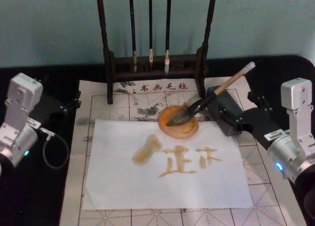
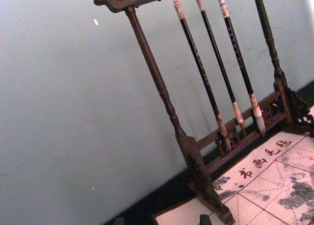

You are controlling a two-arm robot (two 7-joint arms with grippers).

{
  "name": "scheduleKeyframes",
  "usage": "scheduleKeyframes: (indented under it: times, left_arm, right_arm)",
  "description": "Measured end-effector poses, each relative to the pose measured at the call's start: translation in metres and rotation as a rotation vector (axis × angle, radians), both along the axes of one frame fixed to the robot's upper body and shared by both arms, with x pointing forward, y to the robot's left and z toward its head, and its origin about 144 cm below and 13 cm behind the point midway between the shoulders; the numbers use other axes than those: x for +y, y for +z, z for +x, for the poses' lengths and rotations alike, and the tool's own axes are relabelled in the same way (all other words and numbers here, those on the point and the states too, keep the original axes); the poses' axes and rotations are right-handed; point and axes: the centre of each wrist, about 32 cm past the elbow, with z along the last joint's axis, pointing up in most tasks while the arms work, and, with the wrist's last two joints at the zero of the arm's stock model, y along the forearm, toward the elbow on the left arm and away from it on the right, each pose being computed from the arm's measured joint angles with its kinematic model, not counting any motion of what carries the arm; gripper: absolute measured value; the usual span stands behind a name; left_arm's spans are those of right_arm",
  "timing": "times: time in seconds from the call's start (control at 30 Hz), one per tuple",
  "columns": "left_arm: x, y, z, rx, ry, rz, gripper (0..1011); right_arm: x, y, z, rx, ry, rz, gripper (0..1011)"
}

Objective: Pick up the brush from the inkstone, write on the paper, then place the brush back to its original position.

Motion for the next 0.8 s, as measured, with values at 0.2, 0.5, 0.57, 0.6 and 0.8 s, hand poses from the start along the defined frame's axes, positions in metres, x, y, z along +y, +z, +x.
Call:
scheduleKeyframes:
  times: [0.2, 0.5, 0.57, 0.6, 0.8]
  left_arm:
    - [0.0, 0.0, 0.0, 0.0, 0.0, 0.0, 1001]
    - [0.0, 0.0, 0.0, 0.0, 0.0, 0.0, 1001]
    - [0.0, 0.0, 0.0, 0.0, 0.0, 0.0, 1001]
    - [0.0, 0.0, 0.0, 0.0, 0.0, 0.0, 1001]
    - [0.0, 0.0, 0.0, 0.0, 0.0, 0.0, 1001]
  right_arm:
    - [-0.0001, 0.0005, 0.0001, 0.001, 0.0, 0.004, 1003]
    - [-0.0002, 0.0008, 0.0001, 0.003, 0.001, 0.009, 1002]
    - [-0.0003, 0.0009, 0.0, 0.004, 0.001, 0.01, 1002]
    - [-0.0003, 0.0009, 0.0, 0.004, 0.001, 0.01, 1002]
    - [-0.0005, 0.0011, 0.0, 0.004, 0.001, 0.011, 1002]
